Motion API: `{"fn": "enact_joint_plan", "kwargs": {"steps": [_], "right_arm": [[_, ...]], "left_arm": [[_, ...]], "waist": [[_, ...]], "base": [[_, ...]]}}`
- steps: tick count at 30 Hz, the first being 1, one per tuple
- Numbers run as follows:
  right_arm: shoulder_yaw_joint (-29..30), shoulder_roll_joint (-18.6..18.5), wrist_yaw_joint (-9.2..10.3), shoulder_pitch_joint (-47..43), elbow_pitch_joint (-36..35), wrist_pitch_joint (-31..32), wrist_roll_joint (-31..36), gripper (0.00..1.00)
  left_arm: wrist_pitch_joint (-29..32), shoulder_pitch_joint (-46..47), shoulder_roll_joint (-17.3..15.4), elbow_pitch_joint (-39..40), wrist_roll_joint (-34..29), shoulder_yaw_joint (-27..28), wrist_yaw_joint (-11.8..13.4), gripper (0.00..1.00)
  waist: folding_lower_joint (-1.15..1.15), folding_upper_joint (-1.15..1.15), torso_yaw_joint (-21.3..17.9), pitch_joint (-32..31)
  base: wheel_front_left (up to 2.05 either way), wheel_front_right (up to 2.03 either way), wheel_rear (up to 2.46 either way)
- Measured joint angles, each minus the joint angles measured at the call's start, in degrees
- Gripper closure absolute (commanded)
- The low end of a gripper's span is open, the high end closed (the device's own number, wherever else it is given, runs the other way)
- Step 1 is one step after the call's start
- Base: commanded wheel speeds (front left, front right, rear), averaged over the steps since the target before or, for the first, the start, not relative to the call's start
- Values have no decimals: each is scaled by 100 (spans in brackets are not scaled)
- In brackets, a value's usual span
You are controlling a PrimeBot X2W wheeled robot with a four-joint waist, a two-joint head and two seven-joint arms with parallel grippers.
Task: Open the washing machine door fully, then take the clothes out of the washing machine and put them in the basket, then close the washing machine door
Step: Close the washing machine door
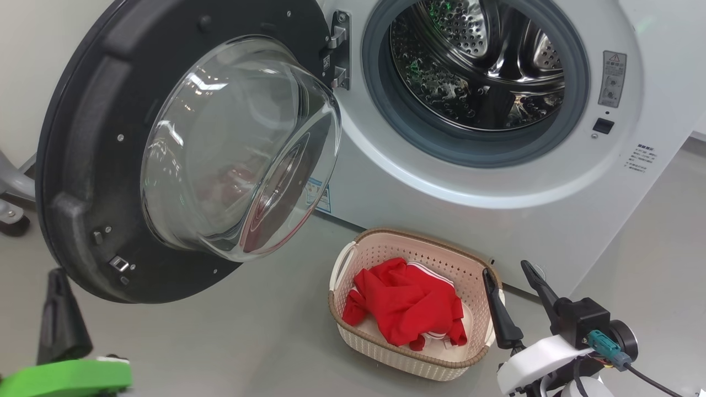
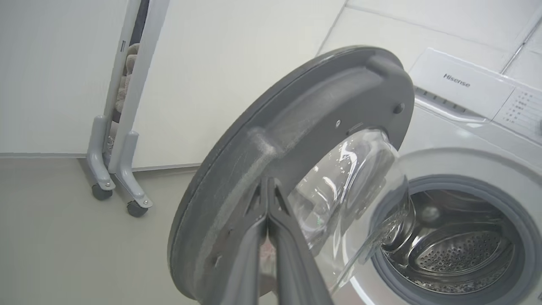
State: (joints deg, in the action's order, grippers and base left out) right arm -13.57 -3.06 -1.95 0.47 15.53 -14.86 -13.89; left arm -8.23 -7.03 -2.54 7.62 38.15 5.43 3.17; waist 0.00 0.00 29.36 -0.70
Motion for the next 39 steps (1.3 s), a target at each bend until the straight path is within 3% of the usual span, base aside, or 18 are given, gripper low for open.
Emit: {"fn": "enact_joint_plan", "kwargs": {"steps": [6,10,18,28,34,39], "right_arm": [[-21,4,5,6,-2,0,2,0],[-22,-2,5,20,-2,0,31,0],[-33,-26,5,55,-3,0,45,0],[-56,-54,1,187,-5,0,47,0],[-78,-73,-44,293,-5,7,88,0],[-74,-100,-49,303,4,15,88,0]], "left_arm": [[-78,308,9,436,2168,304,-232,100],[-143,598,25,788,3222,682,-443,100],[-3,1098,27,705,4118,1638,-556,100],[453,1422,-642,-371,4873,2472,-283,100],[998,1599,-960,-982,5365,2528,-101,100],[1545,1712,-1072,-1444,5673,2242,15,100]], "waist": [[0,0,-22,84],[0,0,-46,165],[0,0,-98,298],[0,0,-215,459],[0,0,-319,568],[0,0,-391,632]], "base": [[0,0,0],[0,0,0],[0,0,0],[0,0,0],[0,0,0],[0,0,0]]}}
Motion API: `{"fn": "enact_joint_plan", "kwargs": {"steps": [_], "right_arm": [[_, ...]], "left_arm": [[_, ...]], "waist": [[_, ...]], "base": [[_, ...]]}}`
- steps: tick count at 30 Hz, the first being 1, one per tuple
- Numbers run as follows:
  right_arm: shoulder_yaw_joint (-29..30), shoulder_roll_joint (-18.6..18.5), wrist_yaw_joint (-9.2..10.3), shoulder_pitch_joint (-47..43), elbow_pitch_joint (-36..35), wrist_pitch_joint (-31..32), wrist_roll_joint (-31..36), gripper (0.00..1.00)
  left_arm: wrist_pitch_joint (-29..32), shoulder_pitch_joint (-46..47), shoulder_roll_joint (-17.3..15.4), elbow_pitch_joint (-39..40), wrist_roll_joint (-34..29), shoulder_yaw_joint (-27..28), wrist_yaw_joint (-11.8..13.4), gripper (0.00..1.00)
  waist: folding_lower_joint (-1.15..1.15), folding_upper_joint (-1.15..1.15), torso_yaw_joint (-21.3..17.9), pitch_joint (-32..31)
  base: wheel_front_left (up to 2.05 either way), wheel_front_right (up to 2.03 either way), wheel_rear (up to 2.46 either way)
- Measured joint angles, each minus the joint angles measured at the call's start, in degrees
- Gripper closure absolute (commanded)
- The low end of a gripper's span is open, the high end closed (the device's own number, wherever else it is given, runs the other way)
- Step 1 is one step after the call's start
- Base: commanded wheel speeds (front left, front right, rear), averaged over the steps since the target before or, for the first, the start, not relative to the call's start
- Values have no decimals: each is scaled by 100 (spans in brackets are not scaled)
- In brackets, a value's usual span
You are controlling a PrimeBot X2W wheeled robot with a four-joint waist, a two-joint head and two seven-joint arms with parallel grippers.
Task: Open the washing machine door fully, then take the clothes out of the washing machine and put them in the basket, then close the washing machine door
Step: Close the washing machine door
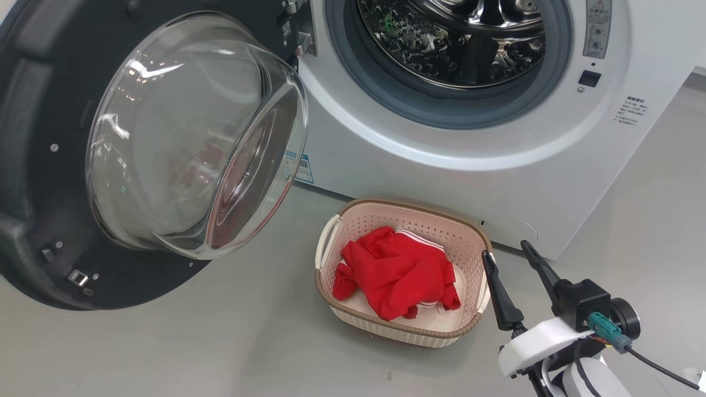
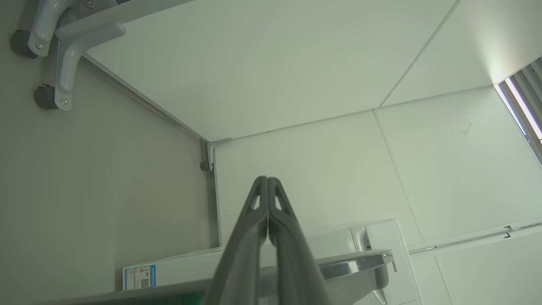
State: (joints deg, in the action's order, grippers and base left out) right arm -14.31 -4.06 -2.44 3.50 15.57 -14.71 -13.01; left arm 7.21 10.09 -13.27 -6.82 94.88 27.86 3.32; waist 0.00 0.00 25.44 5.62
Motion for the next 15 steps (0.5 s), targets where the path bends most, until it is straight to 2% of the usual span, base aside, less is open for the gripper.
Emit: {"fn": "enact_joint_plan", "kwargs": {"steps": [10,15], "right_arm": [[-12,-19,-2,80,54,0,0,0],[-20,-18,-2,80,64,0,0,0]], "left_arm": [[762,49,-231,-610,94,-338,40,100],[1095,57,-358,-905,120,-476,-44,100]], "waist": [[0,0,-82,35],[0,0,-120,43]], "base": [[0,0,0],[0,0,0]]}}
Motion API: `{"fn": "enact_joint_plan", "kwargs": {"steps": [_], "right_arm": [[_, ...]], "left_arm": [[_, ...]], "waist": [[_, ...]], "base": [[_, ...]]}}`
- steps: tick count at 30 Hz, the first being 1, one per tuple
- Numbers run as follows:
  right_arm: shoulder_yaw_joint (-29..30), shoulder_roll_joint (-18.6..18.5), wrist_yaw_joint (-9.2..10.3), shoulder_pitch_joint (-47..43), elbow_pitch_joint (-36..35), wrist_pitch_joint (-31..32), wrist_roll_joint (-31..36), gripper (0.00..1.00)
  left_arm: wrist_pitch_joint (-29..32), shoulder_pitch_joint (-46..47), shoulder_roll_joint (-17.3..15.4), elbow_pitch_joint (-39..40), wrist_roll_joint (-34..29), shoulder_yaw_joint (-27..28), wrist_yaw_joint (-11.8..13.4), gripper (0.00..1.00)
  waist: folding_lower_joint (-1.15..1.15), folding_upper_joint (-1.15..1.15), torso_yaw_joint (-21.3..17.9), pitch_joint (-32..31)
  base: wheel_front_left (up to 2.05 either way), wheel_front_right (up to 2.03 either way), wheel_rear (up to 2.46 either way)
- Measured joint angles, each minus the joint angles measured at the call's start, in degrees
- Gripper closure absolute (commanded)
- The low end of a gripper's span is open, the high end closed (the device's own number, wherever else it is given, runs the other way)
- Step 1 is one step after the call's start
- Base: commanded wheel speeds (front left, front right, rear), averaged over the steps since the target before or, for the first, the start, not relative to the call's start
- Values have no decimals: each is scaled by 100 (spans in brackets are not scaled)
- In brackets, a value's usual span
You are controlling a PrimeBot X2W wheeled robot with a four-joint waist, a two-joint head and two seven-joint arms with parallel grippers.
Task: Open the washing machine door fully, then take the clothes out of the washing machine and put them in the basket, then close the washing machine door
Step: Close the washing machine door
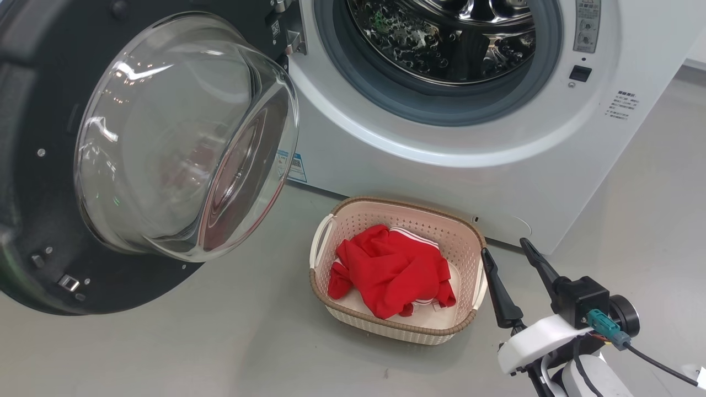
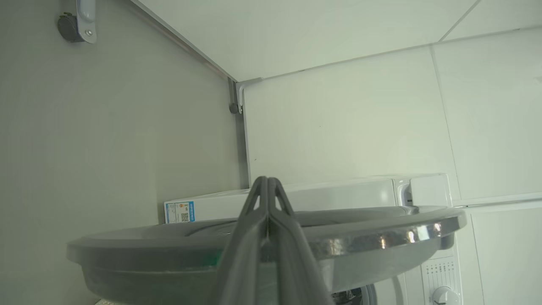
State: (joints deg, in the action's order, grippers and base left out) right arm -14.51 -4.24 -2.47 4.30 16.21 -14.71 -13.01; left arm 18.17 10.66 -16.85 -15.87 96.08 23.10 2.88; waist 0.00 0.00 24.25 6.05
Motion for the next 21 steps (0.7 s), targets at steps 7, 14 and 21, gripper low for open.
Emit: {"fn": "enact_joint_plan", "kwargs": {"steps": [7,14,21], "right_arm": [[-8,0,0,2,27,0,0,0],[-5,-7,0,7,48,0,-1,0],[-4,-5,0,21,64,0,-1,0]], "left_arm": [[392,123,-113,-299,22,-170,-183,100],[713,217,-127,-382,227,-286,-366,100],[1215,224,-97,-314,519,-410,-613,100]], "waist": [[0,0,-41,17],[0,0,-71,20],[0,0,-99,11]], "base": [[0,0,0],[0,0,0],[0,0,0]]}}
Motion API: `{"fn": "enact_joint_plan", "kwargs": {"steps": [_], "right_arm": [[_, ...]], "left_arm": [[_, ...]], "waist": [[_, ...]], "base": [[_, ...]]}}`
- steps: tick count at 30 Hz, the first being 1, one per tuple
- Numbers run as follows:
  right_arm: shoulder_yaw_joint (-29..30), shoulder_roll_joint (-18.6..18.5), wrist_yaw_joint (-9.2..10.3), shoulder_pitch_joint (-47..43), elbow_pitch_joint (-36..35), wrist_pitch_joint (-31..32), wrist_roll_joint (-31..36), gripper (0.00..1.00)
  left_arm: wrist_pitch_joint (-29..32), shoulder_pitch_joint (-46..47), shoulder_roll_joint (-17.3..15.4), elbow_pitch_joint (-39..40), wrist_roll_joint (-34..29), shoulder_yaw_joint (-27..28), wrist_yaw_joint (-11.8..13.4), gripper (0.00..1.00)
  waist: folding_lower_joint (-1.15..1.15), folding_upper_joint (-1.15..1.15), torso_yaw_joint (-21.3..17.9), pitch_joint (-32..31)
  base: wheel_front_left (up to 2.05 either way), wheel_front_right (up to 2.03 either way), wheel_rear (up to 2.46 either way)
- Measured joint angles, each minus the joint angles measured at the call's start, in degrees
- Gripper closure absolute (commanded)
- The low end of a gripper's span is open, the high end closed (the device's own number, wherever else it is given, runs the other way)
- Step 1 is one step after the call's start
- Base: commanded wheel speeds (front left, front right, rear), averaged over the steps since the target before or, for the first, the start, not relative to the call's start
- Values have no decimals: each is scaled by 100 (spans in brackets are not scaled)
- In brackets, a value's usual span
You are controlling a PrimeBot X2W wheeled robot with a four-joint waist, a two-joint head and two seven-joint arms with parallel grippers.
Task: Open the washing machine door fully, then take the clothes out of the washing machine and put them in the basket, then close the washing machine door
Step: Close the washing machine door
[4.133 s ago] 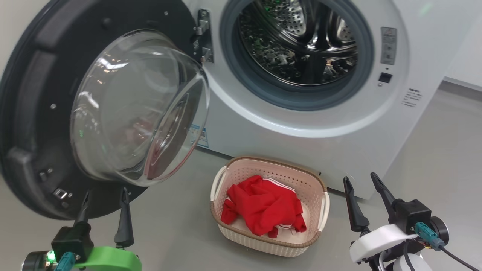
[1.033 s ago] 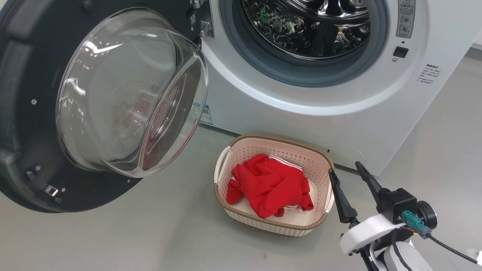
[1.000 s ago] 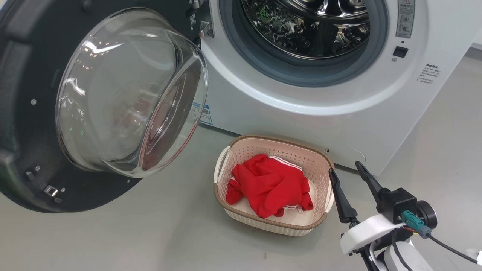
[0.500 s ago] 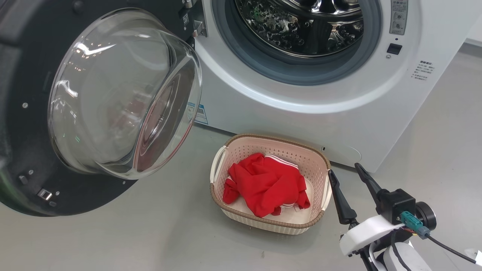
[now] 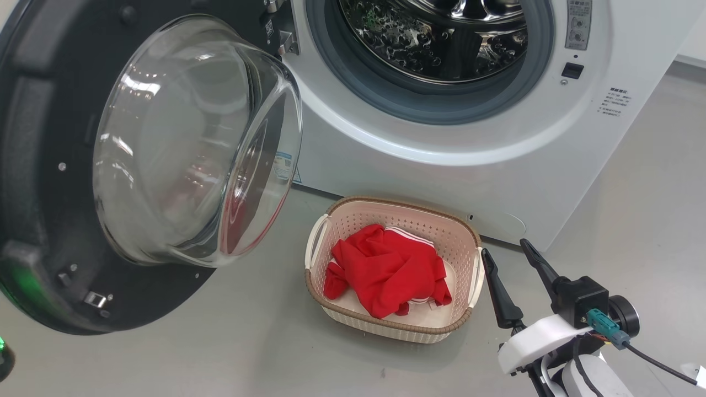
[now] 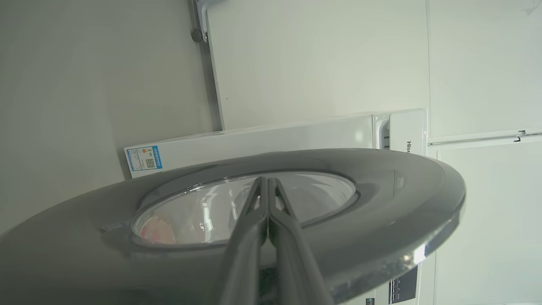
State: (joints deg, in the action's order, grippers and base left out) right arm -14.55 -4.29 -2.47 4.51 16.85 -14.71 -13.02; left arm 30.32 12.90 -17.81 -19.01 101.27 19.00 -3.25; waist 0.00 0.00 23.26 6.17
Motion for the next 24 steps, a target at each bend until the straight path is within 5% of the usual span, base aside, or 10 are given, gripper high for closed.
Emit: {"fn": "enact_joint_plan", "kwargs": {"steps": [24], "right_arm": [[-41,8,1,238,-21,0,0,0]], "left_arm": [[1539,-285,478,1125,876,-454,-288,100]], "waist": [[0,0,-462,230]], "base": [[0,0,0]]}}
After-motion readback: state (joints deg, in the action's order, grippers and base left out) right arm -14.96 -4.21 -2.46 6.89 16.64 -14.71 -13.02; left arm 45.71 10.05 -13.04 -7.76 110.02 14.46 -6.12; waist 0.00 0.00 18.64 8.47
